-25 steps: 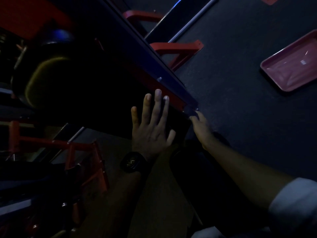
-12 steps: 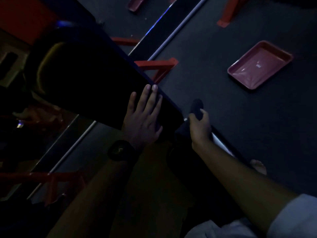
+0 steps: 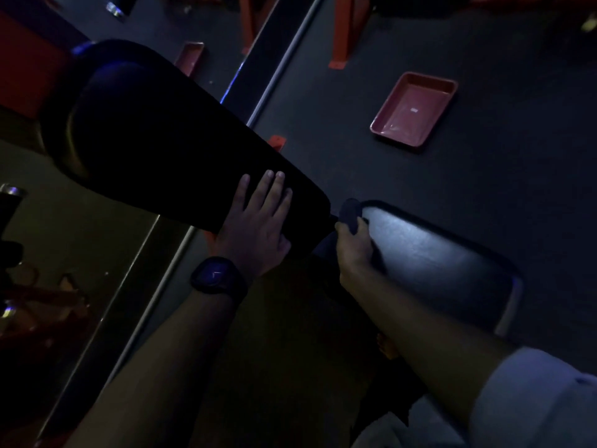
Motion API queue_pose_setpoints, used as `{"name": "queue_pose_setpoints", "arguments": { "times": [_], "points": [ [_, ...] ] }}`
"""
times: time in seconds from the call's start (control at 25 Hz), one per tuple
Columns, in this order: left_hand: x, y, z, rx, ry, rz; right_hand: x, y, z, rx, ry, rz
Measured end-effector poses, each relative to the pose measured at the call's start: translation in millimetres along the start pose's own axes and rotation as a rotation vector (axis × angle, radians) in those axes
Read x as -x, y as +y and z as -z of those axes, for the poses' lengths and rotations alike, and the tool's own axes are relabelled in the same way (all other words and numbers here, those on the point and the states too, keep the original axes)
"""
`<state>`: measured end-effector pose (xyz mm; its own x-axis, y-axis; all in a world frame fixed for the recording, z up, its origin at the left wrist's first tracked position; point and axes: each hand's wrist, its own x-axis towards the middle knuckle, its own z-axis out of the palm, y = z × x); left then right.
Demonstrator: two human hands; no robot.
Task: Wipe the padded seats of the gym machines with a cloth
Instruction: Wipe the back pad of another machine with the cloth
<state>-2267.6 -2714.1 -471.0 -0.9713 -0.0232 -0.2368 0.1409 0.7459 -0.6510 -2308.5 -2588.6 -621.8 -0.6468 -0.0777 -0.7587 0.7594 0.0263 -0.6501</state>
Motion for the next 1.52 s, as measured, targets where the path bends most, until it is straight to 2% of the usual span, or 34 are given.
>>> {"name": "queue_pose_setpoints", "arguments": {
  "times": [0.12, 0.24, 0.48, 0.72, 0.92, 1.08, 1.28, 1.44, 1.52],
  "points": [
    [-2, 1, -2, -0.030, -0.032, -0.017, -7, 3, -10, 0.011, 0.004, -0.018],
    [-8, 2, -6, -0.038, 0.019, -0.050, -19, -1, -27, 0.015, -0.035, -0.008],
    [-8, 3, -15, -0.100, 0.009, -0.150, -43, 7, -45, -0.135, -0.041, 0.002],
    [-12, -1, -28, -0.086, 0.050, -0.259, -4, 48, -59, -0.318, -0.041, 0.051],
    [-11, -1, -38, -0.094, 0.102, -0.301, -45, 20, -63, -0.159, 0.134, 0.120],
    [-9, -3, -41, -0.079, 0.127, -0.317, 1, 61, -71, -0.314, 0.068, 0.090],
    [-8, -2, -44, -0.075, 0.136, -0.326, -53, 16, -63, -0.161, 0.183, 0.182],
    [-10, 0, -42, -0.089, 0.122, -0.317, -19, 61, -69, -0.185, 0.077, 0.176],
    [-10, 0, -40, -0.095, 0.114, -0.314, -35, 41, -66, -0.154, 0.120, 0.202]
  ]
}}
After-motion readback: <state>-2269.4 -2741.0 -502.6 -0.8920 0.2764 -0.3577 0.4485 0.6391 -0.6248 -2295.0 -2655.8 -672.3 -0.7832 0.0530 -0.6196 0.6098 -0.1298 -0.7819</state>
